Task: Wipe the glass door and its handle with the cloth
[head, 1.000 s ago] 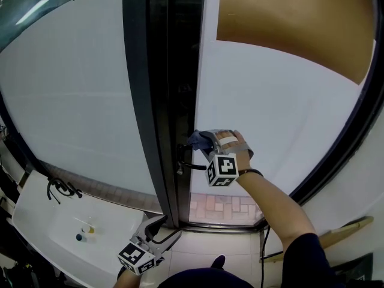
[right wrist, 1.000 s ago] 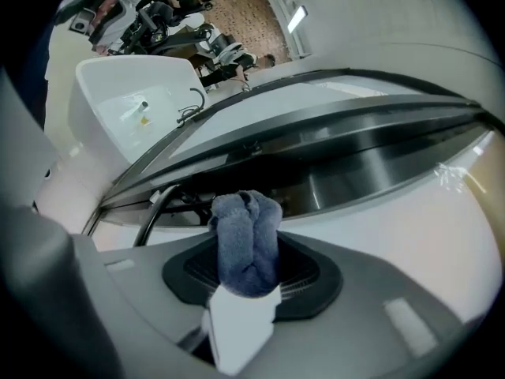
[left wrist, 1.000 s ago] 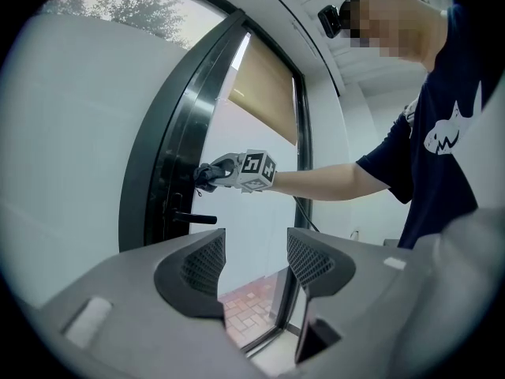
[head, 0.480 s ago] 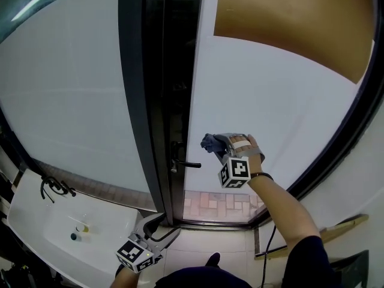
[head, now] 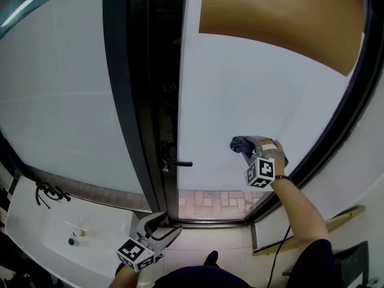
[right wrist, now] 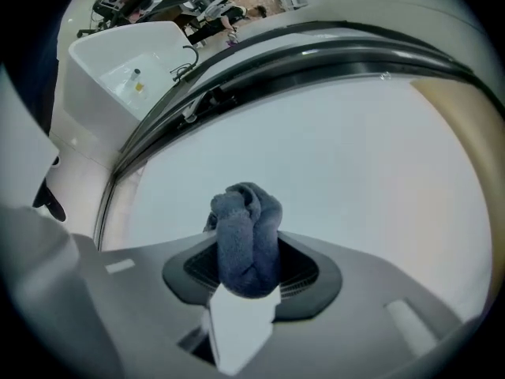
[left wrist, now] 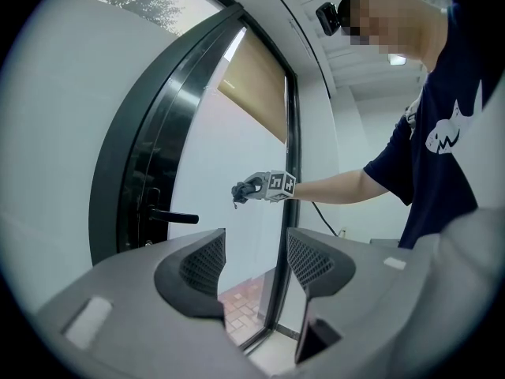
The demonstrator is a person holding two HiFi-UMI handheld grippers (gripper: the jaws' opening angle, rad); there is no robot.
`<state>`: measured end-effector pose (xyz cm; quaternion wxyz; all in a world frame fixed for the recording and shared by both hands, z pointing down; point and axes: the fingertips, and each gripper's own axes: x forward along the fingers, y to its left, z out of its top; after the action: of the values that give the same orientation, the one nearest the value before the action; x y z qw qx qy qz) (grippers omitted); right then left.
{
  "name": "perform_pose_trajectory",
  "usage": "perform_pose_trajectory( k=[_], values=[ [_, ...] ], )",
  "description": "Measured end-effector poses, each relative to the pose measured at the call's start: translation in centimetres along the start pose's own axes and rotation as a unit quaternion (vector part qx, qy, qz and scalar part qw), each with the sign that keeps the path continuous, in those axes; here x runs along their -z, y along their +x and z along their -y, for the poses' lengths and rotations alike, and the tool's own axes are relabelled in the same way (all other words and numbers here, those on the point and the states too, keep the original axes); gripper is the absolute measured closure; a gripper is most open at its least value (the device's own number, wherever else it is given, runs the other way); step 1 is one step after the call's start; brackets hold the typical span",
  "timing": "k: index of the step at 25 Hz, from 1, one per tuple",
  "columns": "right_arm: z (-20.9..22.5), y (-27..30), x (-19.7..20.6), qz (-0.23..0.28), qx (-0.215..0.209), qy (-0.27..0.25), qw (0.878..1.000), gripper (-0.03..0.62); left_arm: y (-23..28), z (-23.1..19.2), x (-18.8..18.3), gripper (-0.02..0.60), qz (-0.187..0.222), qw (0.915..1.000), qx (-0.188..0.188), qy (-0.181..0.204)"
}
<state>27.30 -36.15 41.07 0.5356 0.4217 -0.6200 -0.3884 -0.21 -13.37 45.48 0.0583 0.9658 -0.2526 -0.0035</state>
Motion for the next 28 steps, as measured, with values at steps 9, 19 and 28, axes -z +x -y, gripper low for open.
perform_pose_trajectory(
  k=[9, 19, 28],
  values=[
    [1.4, -1.3, -2.5, 0.030, 0.002, 0.075, 0.997, 0.437, -0.9, -0.4, 0.1, 0.340, 0.000, 1.0000, -0.008, 0.001],
    [2.3, 0.3, -22.4, 0.190, -0.016, 0.039, 0.981, 0.437, -3.5, -1.1, -0.7, 0.341, -0.001, 0.9989, -0.047, 0.002],
    [-1.9, 5.5, -28.4, 0.195, -0.051, -0.021, 0.979, 0.437, -5.6, -2.1, -0.1, 0.341, 0.000, 0.9964, -0.084, -0.007]
  ],
)
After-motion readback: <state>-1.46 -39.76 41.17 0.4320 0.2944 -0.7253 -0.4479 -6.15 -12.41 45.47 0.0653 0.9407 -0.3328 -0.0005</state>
